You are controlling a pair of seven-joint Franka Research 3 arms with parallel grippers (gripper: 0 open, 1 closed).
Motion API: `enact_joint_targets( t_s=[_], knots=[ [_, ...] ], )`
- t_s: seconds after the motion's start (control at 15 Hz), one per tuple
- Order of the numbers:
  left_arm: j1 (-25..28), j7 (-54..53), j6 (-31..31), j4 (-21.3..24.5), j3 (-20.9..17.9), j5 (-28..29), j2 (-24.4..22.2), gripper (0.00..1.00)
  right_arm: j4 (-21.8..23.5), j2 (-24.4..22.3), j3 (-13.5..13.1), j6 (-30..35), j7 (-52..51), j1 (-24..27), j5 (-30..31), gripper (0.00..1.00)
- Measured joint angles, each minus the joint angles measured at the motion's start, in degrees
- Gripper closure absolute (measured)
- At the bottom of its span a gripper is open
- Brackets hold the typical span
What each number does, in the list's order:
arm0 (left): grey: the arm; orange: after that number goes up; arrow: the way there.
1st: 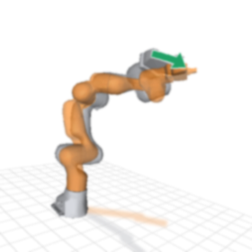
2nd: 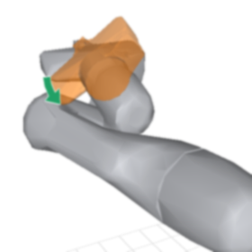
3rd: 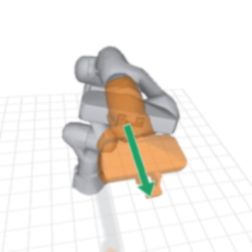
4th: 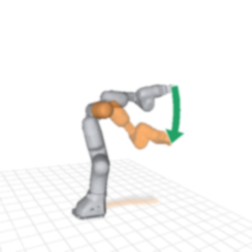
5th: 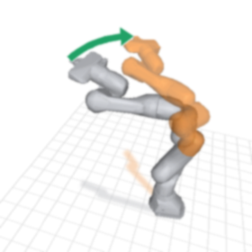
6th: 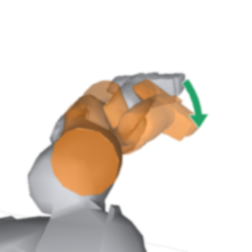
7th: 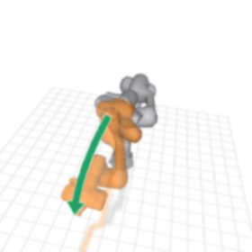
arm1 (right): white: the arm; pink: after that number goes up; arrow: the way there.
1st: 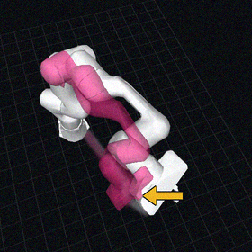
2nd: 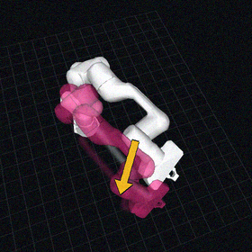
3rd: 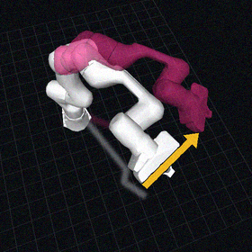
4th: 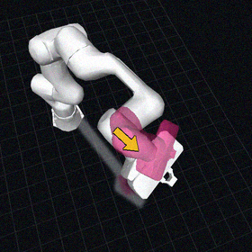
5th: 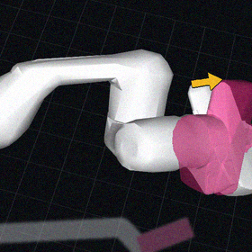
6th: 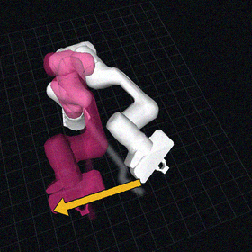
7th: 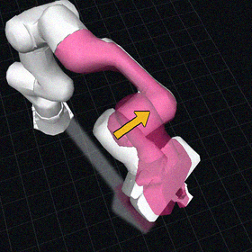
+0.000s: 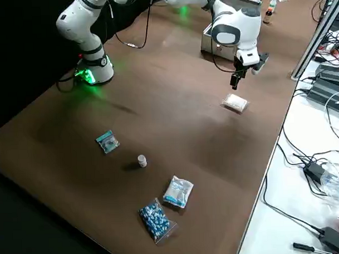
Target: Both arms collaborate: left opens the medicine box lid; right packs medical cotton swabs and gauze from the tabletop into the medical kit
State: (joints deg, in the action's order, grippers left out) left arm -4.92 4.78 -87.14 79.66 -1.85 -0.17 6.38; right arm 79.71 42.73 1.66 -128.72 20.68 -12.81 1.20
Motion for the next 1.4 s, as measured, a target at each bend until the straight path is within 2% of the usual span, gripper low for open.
enact_joint_targets(
  t_s=[0.33,0.87,1.07,1.4],
  knots=[
    [0.0,0.0,-0.01,0.01,0.05,0.0,0.0,0.0,0.22,0.44,-0.06,-3.19,0.0,0.3,1.03,0.01],
    [0.0,0.0,-0.02,0.06,0.08,0.0,0.0,0.0,0.5,5.47,-0.76,-8.16,-0.16,1.79,1.32,0.01],
    [0.0,0.0,-0.02,0.07,0.08,0.0,0.0,0.0,0.5,7.59,-0.8,-12.55,-0.2,2.03,2.09,0.01],
    [0.0,0.0,-0.03,0.08,0.08,0.0,0.0,0.0,0.45,8.85,-0.74,-13.76,-0.2,1.9,2.21,0.01]
  ],
)
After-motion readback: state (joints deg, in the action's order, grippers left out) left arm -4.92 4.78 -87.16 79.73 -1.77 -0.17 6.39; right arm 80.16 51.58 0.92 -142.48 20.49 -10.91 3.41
